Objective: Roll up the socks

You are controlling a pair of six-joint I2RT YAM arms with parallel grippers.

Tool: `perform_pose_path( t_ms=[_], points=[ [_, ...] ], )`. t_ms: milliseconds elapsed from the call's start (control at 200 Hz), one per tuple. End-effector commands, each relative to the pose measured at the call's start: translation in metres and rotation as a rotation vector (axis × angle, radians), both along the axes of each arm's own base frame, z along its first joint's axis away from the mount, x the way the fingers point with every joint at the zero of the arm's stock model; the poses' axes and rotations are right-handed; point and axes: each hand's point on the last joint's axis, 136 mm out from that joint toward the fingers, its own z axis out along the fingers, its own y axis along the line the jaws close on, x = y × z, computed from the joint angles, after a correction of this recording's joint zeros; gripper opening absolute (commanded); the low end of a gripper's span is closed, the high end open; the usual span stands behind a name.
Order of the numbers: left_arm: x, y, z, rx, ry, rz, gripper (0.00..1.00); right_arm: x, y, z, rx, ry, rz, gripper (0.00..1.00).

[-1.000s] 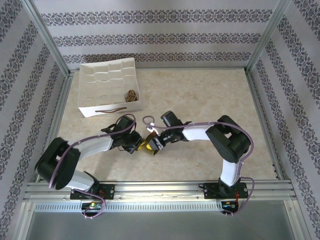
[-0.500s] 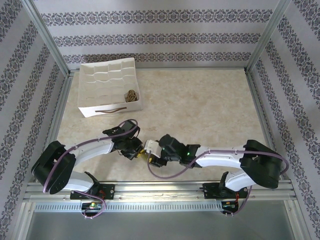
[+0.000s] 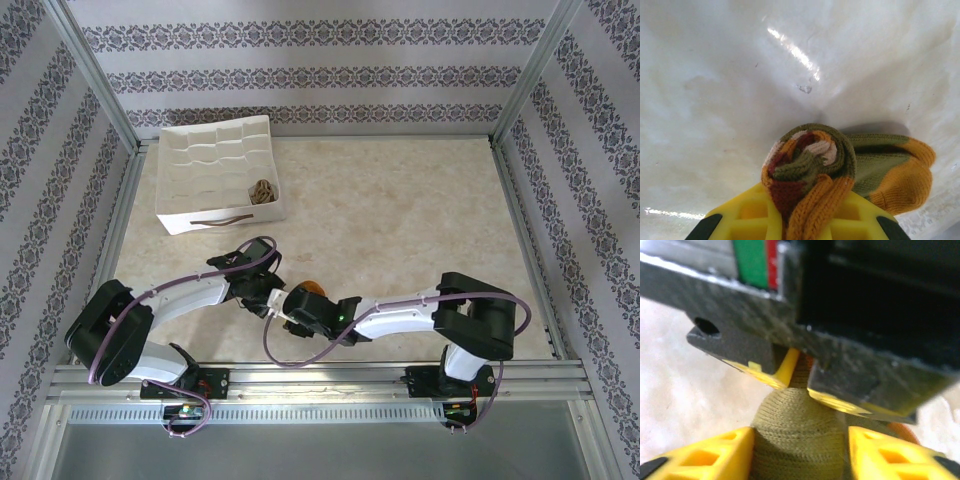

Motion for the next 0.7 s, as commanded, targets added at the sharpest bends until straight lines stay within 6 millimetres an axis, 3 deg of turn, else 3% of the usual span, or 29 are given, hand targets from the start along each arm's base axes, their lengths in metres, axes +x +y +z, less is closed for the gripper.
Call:
perform_pose_path(
  t_ms=[0,80,170,285,380,495,694],
  points=[
    [-0.007,0.004,0.0,0.013,-0.006,-0.014,0.0,0.008,-0.026,-0.02,-0.116,0.028,-0.109,0.37],
    [0.0,0.001,0.009,-0.003,-0.047,-0.021,0.01,0.001,-0.039,-0.034,-0.14,0.094,-0.147,0.17],
    [0.005,-0.002,0.018,-0.018,-0.083,-0.027,0.19,-0.01,-0.052,-0.048,-0.142,0.17,-0.176,0.0],
    [0.01,-0.001,0.026,-0.032,-0.114,-0.012,0.52,-0.024,-0.064,-0.062,-0.1,0.281,-0.211,0.0],
    [0.012,0.003,0.031,-0.03,-0.131,0.002,0.7,-0.031,-0.069,-0.065,-0.013,0.368,-0.242,0.0],
    [0.015,0.008,0.036,-0.023,-0.155,0.011,0.77,-0.037,-0.077,-0.07,0.046,0.449,-0.281,0.0],
    [0.018,0.007,0.043,-0.042,-0.216,-0.016,0.76,-0.044,-0.093,-0.081,0.115,0.56,-0.357,0.0]
  ],
)
